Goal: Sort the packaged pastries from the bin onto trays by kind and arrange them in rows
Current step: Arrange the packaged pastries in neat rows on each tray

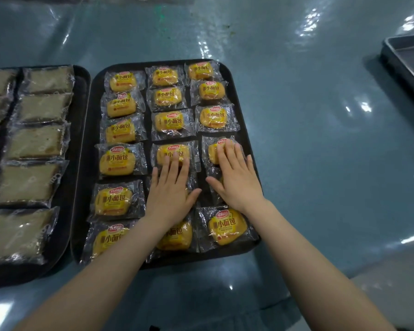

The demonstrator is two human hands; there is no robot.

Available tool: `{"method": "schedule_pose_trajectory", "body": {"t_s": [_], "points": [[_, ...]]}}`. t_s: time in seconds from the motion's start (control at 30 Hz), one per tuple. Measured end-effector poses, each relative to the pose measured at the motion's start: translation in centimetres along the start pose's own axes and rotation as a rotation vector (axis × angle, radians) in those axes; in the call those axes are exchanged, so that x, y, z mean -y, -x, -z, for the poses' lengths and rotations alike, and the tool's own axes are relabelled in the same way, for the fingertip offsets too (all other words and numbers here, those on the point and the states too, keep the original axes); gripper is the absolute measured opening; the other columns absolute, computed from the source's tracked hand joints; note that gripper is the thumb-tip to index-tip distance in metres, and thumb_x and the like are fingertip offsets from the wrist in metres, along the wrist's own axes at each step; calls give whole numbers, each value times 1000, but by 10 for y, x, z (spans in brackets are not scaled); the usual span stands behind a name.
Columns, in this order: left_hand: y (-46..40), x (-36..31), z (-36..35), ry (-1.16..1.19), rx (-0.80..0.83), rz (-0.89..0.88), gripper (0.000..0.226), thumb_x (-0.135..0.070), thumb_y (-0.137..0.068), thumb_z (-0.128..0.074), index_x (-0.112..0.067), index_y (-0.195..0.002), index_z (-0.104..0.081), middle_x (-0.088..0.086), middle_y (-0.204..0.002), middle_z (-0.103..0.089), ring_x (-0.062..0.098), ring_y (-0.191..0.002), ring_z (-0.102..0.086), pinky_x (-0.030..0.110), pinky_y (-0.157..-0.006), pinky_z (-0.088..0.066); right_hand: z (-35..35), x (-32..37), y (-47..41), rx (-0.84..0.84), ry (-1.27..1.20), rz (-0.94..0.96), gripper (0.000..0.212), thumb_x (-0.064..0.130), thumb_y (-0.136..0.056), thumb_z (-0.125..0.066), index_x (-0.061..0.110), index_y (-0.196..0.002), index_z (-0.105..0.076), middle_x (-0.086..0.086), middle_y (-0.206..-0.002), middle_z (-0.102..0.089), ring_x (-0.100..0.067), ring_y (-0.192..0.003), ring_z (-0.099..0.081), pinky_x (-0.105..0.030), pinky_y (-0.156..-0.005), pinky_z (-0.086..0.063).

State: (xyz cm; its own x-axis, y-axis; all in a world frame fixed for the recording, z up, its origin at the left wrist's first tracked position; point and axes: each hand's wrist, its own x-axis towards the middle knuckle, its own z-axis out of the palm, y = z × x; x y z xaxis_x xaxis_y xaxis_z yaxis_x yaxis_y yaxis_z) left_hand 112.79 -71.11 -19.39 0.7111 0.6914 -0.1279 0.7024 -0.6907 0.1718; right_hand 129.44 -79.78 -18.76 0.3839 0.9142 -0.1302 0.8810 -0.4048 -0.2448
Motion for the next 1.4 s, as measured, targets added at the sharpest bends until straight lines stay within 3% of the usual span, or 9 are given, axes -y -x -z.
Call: {"method": "schedule_pose_trajectory", "body": {"t_s": [0.13, 0.3, 0.43, 0.63, 0.8, 1.03, 1.4], "points": [[-2, -2, -1, 16, 18, 18, 79, -61, -89, -20, -21, -147, 17, 3, -151, 28, 19, -138, 27, 39, -112, 14, -3, 5, -5, 8, 36, -12, 75, 49, -97, -37, 21, -152, 7, -3, -160, 14, -20, -142, 22, -48, -117, 3], [4, 2, 8, 116, 9, 3, 76, -59, -91, -16, -18, -146, 17, 1, -152, 26, 14, -139, 25, 33, -113, 12, 7, 10, 12, -26, -4, 19, 73, 52, -96, -30, 22, -153, 5, -1, -160, 12, -18, -144, 20, -46, -117, 7], [36, 17, 12, 123, 6, -31, 78, -65, -86, -8, -21, -143, 20, 0, -152, 27, 12, -139, 26, 30, -112, 12, 7, 23, 46, -14, 15, 51, 77, 59, -91, -21, 20, -152, 5, 2, -157, 17, -18, -143, 22, -46, -116, 9], [88, 28, 3, 58, 65, -79, 82, -71, -82, -4, -23, -140, 29, -3, -146, 38, 8, -134, 35, 27, -110, 17, -15, 32, 81, 73, 135, 70, 79, 59, -94, -27, 21, -151, 12, -4, -154, 29, -28, -139, 33, -57, -110, 17], [100, 9, -13, 10, 107, -161, 79, -62, -90, -20, -26, -138, 30, 0, -145, 39, 14, -134, 36, 34, -113, 15, -19, 26, 91, 66, 103, 16, 72, 54, -97, -21, 23, -149, 19, -3, -153, 31, -25, -134, 39, -56, -108, 19], [91, -2, -15, 6, 148, -220, 75, -63, -90, -17, -32, -136, 33, 2, -147, 39, 15, -132, 40, 35, -111, 16, -18, 17, 94, 43, 69, -68, 74, 51, -98, -25, 23, -149, 20, 2, -150, 33, -23, -137, 33, -55, -110, 14], [87, -1, -4, 53, 81, -181, 79, -63, -89, -20, -22, -141, 23, -2, -150, 28, 12, -137, 28, 30, -111, 15, -10, 19, 81, 16, 50, -17, 77, 56, -96, -26, 18, -152, 10, -1, -157, 22, -18, -139, 30, -49, -109, 16]]}}
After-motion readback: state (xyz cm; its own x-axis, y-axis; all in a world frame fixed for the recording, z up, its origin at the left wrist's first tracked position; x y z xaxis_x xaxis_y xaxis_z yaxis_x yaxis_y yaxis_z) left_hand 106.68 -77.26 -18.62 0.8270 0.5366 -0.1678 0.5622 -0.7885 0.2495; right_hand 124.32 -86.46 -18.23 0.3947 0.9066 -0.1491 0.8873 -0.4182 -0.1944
